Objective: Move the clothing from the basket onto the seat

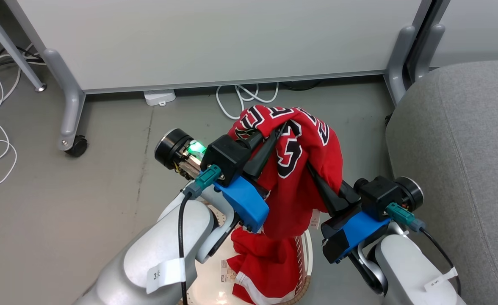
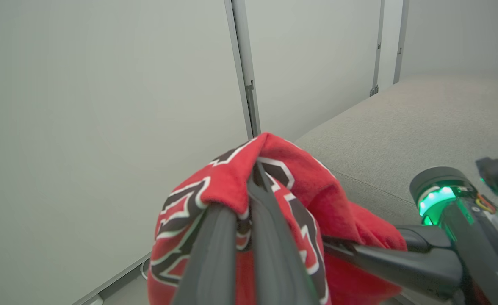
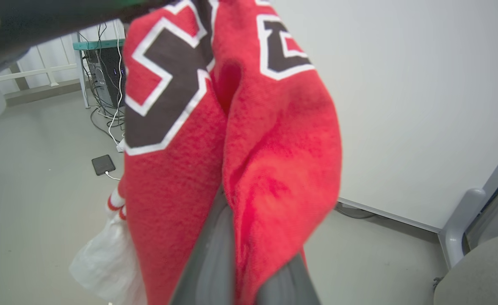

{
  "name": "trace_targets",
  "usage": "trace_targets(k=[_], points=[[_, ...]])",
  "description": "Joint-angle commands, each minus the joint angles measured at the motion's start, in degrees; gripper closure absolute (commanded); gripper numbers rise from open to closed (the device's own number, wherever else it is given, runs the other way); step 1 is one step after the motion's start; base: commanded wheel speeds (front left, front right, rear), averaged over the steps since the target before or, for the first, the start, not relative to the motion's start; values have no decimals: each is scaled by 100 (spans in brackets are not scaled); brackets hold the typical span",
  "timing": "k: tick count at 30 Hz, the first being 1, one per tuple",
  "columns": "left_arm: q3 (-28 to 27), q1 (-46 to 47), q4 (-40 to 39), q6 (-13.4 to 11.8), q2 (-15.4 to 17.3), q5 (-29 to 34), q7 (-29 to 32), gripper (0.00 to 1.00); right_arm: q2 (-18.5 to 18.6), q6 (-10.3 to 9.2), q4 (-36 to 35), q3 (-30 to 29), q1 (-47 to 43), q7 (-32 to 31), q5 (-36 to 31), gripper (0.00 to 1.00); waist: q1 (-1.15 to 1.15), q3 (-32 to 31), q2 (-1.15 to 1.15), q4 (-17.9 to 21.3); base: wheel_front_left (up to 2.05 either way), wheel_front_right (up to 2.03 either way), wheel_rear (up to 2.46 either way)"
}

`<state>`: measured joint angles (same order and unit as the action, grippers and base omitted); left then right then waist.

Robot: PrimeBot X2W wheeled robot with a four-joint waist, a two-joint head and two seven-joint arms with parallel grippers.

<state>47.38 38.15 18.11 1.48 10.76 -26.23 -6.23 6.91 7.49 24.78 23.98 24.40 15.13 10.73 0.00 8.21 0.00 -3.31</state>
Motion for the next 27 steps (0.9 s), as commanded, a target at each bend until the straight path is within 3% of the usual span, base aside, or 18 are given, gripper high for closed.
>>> trace_targets(k=[1,6,7,8,27], points=[[18,81,11,-31,19,-18,-42,100,27,1,-37,7,-53,4,34,100,0,-7,0,1,0,0,0],[18,30,81,-62,33,-71,18,100,31,1,-80,1,-74,4,14,100,0,-30,0,15,0,0,0],[20,16,96,-66,33,-74,42,36,37,1,-93,8,-79,4,-16,100,0,-34,0,20,0,0,0],[17,11,94,-82,27,-84,25,0,35,1,-115,6,-86,4,-25,100,0,-35,0,23,0,0,0],[55,-189,304,-168,189,-160,-89,0,-77,1,-795,-643,-199,5,-17,100,0,136,0,257,0,0,0]])
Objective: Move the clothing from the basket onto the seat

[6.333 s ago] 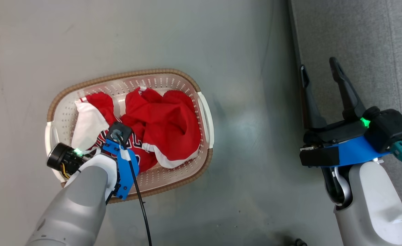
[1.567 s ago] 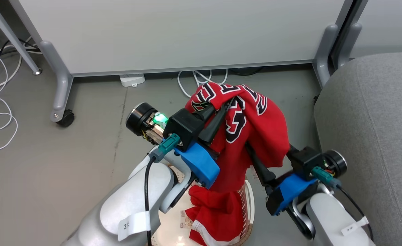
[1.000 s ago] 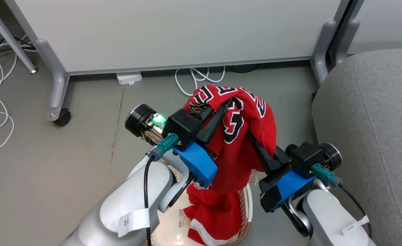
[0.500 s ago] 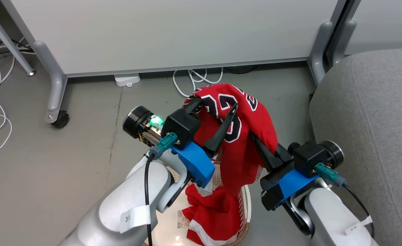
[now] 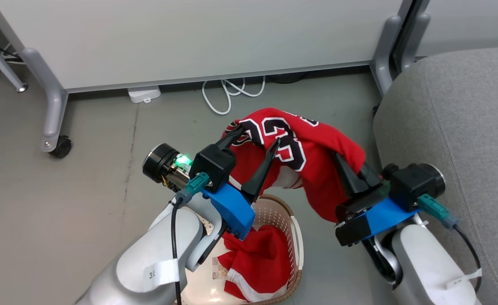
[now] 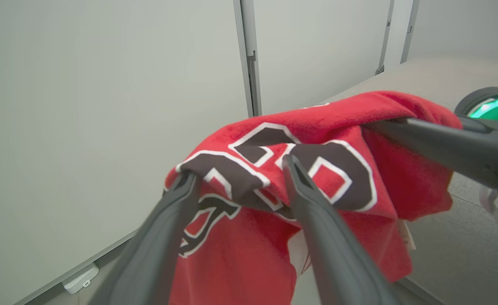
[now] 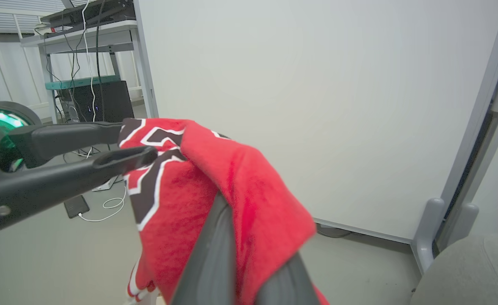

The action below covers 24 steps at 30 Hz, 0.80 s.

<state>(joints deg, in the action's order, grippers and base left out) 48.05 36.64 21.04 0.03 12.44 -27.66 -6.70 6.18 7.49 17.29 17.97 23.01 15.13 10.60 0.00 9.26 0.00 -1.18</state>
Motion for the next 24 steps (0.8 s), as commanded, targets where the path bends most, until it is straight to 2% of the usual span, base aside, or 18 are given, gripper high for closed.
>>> trace_targets(k=[1,8,24], points=[[-17,-53,14,-37,33,-25,-55,0,-2,1,-90,-104,-67,4,7,100,0,48,0,77,0,0,0],[-29,-123,-15,-83,117,-29,-152,0,-54,1,-399,-498,-127,4,-28,100,0,193,0,428,0,0,0],[96,-9,-125,-48,140,100,-467,0,-208,1,-1012,-1273,-431,5,-193,100,0,446,0,1606,0,0,0]])
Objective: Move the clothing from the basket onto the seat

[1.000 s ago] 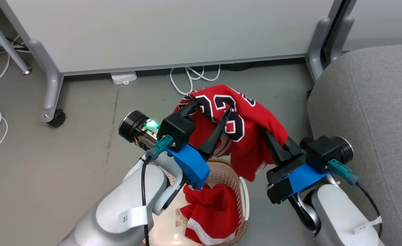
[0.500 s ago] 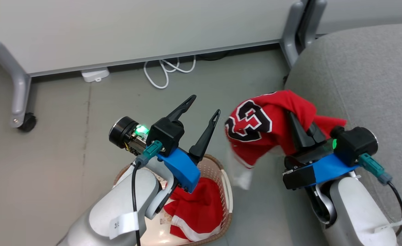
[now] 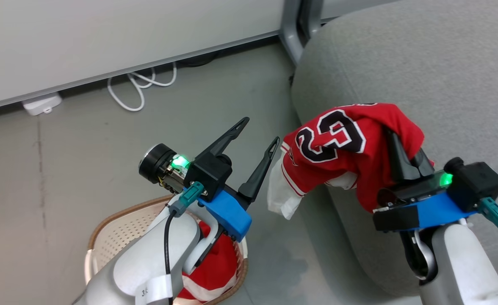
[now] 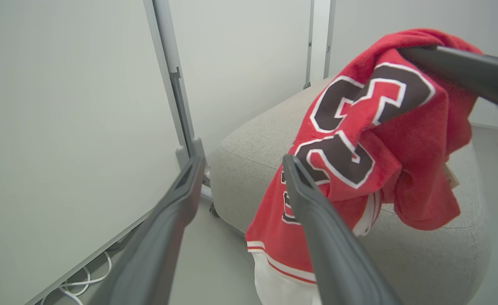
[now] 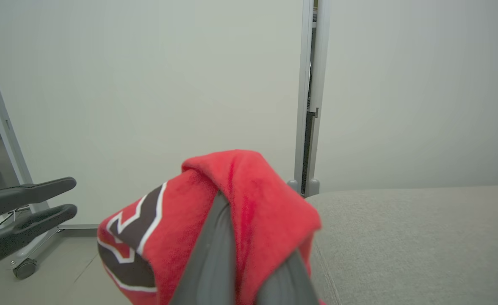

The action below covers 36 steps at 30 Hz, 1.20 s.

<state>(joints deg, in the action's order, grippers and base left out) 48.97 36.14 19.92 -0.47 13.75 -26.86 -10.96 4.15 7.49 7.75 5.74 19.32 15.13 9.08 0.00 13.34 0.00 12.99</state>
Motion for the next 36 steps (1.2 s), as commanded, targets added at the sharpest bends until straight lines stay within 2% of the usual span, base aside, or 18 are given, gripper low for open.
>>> trace_targets(k=[1,12,21,25,30,36], points=[[14,34,-8,12,10,15,-54,0,-2,1,-89,-104,-93,5,-44,100,0,44,0,253,0,0,0],[145,7,57,56,-22,43,-122,0,-34,1,-416,-702,-563,5,-74,100,0,107,0,734,0,0,0],[209,62,53,65,-24,53,-146,0,-78,1,-472,-788,-641,4,-68,100,0,139,0,824,0,0,0],[200,146,-9,13,3,80,-147,0,-96,1,-521,-712,-339,4,-66,100,0,278,0,817,0,0,0],[225,390,-157,5,66,195,-43,0,-53,1,-613,-776,430,5,-84,100,0,755,0,749,0,0,0],[237,865,-401,69,184,388,105,0,242,1,-776,-1274,1714,5,-167,100,0,1600,0,556,0,0,0]])
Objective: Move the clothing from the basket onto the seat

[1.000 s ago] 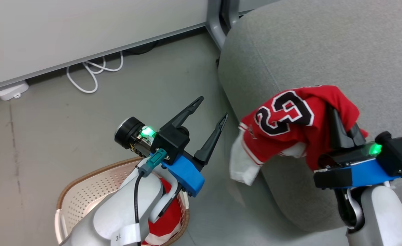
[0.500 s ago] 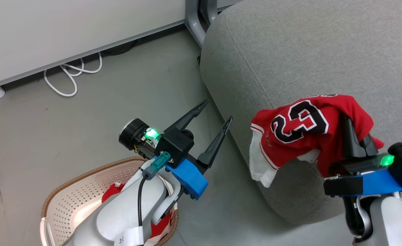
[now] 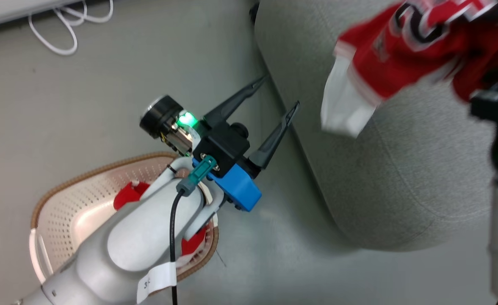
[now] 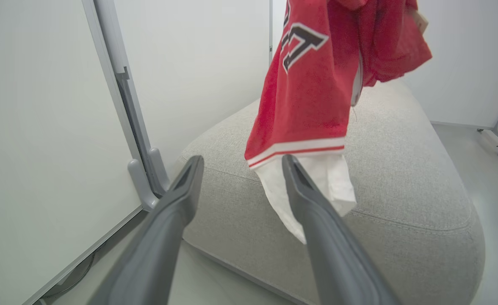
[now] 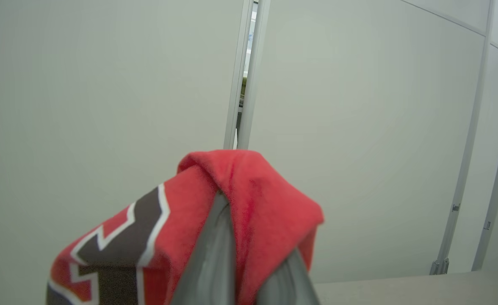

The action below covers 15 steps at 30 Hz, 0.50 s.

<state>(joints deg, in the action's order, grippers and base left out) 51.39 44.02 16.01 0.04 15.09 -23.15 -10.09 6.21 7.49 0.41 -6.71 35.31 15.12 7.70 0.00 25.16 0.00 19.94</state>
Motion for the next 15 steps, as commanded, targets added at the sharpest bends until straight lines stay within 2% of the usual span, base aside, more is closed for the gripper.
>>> trace_targets(k=[1,9,15], points=[[0,235,-83,41,85,87,53,0,223,1,-73,-256,529,5,-68,100,0,685,0,-210,0,0,0],[8,783,-363,64,191,324,189,0,1112,1,207,-1561,1742,5,68,100,0,1603,0,-505,0,0,0],[49,960,-476,40,230,453,214,0,1574,1,919,-1961,1831,5,-60,100,0,1948,0,-605,0,0,0]])
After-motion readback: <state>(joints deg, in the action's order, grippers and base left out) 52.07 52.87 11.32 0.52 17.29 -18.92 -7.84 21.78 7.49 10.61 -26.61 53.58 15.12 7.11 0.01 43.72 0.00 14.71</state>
